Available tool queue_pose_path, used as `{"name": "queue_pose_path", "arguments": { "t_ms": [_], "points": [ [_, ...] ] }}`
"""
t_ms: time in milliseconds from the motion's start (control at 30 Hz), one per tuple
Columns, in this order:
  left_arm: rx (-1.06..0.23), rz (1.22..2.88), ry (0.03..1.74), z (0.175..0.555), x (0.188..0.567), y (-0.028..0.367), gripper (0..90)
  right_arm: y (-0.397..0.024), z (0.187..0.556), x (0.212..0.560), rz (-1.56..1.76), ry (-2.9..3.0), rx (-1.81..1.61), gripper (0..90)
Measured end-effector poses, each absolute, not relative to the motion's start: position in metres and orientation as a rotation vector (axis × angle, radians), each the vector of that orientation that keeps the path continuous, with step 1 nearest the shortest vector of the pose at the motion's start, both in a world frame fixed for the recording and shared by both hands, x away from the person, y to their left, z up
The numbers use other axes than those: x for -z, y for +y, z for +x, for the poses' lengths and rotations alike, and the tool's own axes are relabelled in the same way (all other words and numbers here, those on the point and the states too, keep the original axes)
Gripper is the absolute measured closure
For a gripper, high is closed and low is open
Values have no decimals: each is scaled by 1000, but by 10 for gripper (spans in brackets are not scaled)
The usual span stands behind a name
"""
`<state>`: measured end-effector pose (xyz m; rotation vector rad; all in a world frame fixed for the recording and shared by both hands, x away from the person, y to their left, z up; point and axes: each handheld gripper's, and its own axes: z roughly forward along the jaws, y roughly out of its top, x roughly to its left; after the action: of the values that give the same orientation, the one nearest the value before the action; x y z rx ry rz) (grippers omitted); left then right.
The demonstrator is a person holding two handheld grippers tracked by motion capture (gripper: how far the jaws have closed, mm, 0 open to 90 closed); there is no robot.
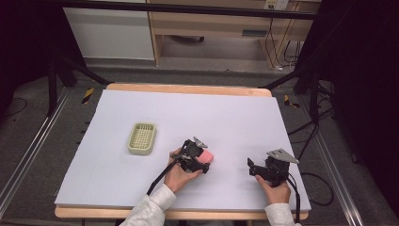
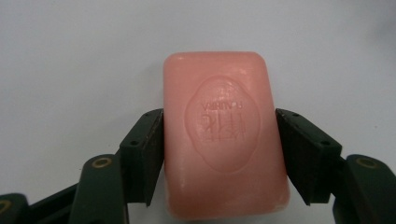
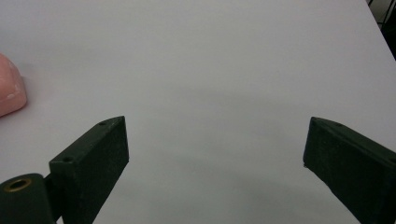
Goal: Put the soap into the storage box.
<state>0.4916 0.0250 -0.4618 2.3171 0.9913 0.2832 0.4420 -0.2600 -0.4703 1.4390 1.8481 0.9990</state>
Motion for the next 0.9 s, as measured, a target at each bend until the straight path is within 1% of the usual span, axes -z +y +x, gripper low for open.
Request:
{"name": "queue_pose_path", "arguments": {
  "t_ms": [233, 433, 900],
  "points": [
    [-280, 2333, 998, 494, 466, 22, 351, -260, 442, 470, 1439, 1848, -999, 71],
    [-273, 2332, 1008, 494, 465, 23, 368, -260, 442, 470, 1437, 1849, -999, 71],
    [-275, 2324, 1002, 494, 459, 27, 371, -261, 442, 470, 1438, 1844, -997, 71]
  ]
}}
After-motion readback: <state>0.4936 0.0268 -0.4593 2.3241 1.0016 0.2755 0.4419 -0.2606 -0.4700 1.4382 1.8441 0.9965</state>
